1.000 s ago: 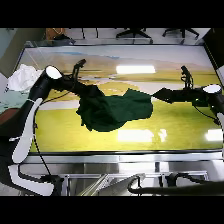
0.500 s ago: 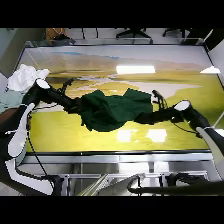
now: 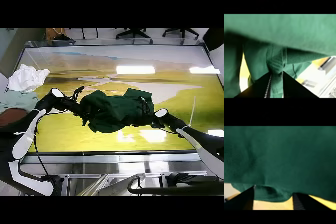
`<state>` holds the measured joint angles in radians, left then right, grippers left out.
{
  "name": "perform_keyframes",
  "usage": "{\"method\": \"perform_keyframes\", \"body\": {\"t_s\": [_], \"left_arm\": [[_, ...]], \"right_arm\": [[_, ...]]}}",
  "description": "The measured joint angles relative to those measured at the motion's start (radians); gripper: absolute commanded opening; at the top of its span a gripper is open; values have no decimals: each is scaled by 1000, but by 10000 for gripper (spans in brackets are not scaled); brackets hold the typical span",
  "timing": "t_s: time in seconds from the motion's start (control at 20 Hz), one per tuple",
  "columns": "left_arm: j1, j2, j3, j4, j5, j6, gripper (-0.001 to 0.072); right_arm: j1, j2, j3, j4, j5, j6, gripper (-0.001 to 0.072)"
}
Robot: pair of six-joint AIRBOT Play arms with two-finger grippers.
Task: Fold the shirts.
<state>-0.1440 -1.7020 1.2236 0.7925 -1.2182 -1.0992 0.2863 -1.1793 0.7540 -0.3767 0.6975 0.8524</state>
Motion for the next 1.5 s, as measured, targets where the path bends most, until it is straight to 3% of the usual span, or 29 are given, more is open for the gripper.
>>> {"method": "perform_keyframes", "body": {"t_s": [0.05,0.1,0.2,0.45,0.8,1.2,1.5], "left_arm": [[-4,0,-1,0,1,9,164],[-6,0,-2,-1,3,13,14],[-7,1,-3,-4,2,21,12],[3,74,-3,-8,-8,32,10],[32,406,62,-171,-35,35,11],[79,796,535,-235,22,-7,10],[172,781,843,-146,94,-34,11]], "right_arm": [[3,-16,-2,36,-13,-35,226],[5,-26,-3,66,-16,-66,223],[8,-35,-3,109,-15,-117,26],[-13,50,4,146,66,-183,20],[-143,390,172,167,222,-145,20],[-187,667,621,93,277,-119,20],[-189,660,794,-42,288,-61,20]]}}
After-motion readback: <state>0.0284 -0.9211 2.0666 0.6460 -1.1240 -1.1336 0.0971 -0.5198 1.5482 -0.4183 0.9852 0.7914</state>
